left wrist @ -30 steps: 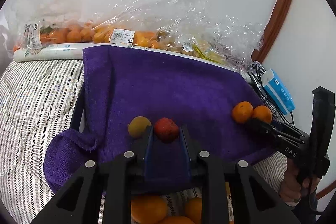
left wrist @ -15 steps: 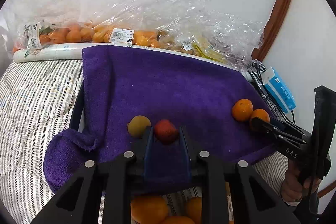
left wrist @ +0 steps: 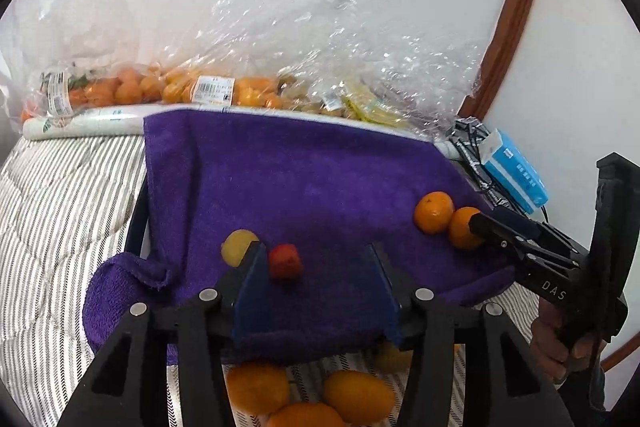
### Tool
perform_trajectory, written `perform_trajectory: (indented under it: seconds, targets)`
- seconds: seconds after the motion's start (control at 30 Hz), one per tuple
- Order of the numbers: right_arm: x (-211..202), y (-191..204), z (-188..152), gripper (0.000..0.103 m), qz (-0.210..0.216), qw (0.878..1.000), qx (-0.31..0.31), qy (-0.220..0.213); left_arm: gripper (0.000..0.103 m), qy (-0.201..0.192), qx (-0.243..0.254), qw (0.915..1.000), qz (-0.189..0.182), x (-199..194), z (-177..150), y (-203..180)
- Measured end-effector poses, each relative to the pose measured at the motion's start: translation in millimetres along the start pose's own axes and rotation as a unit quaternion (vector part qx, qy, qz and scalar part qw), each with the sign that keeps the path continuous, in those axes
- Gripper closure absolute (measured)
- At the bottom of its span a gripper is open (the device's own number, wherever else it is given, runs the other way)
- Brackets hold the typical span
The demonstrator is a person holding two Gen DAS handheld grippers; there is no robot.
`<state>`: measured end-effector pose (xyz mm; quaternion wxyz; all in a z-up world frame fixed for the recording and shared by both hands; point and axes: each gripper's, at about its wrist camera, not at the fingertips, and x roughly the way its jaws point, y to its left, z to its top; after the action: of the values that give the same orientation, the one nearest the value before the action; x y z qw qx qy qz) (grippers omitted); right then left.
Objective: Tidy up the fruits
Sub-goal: 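Open the left tool to release the red fruit on the towel, then grasp a loose orange with the right tool while the left tool grasps another orange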
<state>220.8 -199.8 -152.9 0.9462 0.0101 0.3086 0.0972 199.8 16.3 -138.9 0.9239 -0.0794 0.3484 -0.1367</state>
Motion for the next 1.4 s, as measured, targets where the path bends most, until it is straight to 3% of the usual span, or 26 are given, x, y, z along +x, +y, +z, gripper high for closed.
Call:
perform_trajectory:
  seconds: [0.23, 0.5, 0.63, 0.77, 1.0, 1.17, 1.4]
  targets:
    - [-26, 6, -1, 0.039, -0.007, 1.000, 0.010, -0.015, 0.054, -0.042, 0.038, 0.9978, 0.035, -18, -1, -16]
    - [-86, 27, -11, 0.039, -0.040, 0.998, -0.006, -0.040, 0.054, -0.071, 0.050, 0.9957, 0.033, -47, 6, -24]
    - [-108, 33, -18, 0.039, -0.045, 0.998, 0.010, -0.044, 0.054, -0.051, 0.036, 0.9979, 0.019, -61, 3, -20]
    - [-114, 47, -27, 0.039, -0.028, 0.999, 0.015, -0.020, 0.054, -0.043, 0.042, 0.9970, 0.049, -77, -11, -8]
    - [-102, 76, -60, 0.039, 0.013, 0.999, 0.019, 0.028, 0.048, -0.010, 0.010, 0.9970, 0.076, -97, -44, 30]
    - [-96, 100, -75, 0.045, 0.046, 0.997, 0.009, 0.053, 0.048, 0.006, -0.022, 0.9964, 0.082, -102, -61, 50]
    - [-77, 128, -84, 0.052, 0.056, 0.996, -0.015, 0.074, 0.048, 0.021, -0.047, 0.9953, 0.082, -108, -76, 69]
